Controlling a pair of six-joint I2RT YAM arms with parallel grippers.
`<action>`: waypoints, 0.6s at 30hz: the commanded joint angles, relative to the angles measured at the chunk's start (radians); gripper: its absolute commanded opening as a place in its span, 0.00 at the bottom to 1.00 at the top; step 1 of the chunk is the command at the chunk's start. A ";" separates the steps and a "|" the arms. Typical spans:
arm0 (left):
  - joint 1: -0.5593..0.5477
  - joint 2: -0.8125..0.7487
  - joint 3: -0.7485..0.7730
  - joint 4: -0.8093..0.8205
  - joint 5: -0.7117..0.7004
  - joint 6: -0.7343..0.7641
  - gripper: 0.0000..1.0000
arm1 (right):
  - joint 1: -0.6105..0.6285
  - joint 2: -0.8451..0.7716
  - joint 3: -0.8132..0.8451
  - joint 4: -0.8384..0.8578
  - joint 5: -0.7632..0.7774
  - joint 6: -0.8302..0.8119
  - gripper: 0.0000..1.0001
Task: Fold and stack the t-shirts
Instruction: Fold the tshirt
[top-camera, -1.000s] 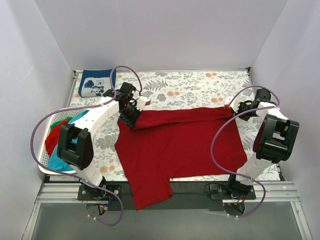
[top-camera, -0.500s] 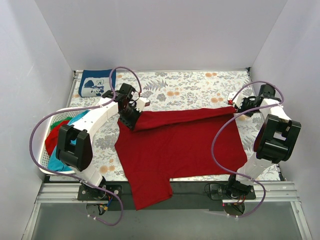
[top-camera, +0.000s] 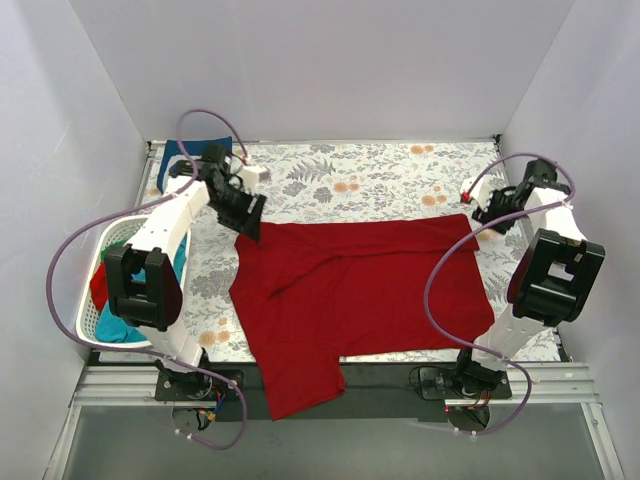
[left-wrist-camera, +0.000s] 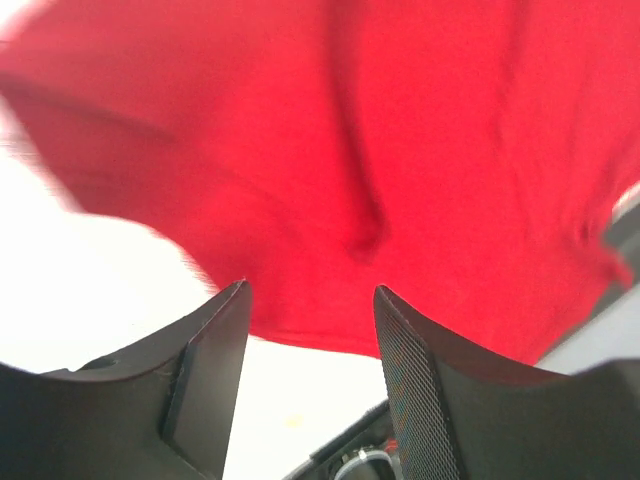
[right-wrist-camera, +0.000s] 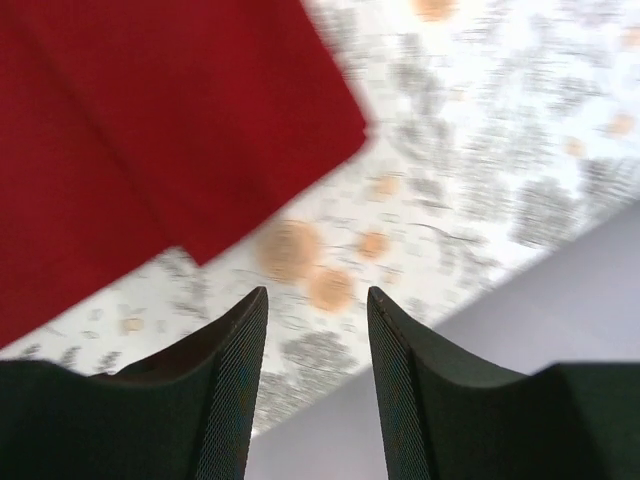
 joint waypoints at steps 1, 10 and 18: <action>0.119 0.066 0.117 0.024 0.054 -0.050 0.51 | -0.007 0.023 0.176 -0.050 -0.026 0.134 0.51; 0.165 0.268 0.180 0.220 -0.158 -0.158 0.39 | 0.073 0.280 0.468 -0.082 0.007 0.369 0.38; 0.190 0.396 0.253 0.235 -0.138 -0.161 0.41 | 0.151 0.366 0.471 -0.107 0.021 0.348 0.47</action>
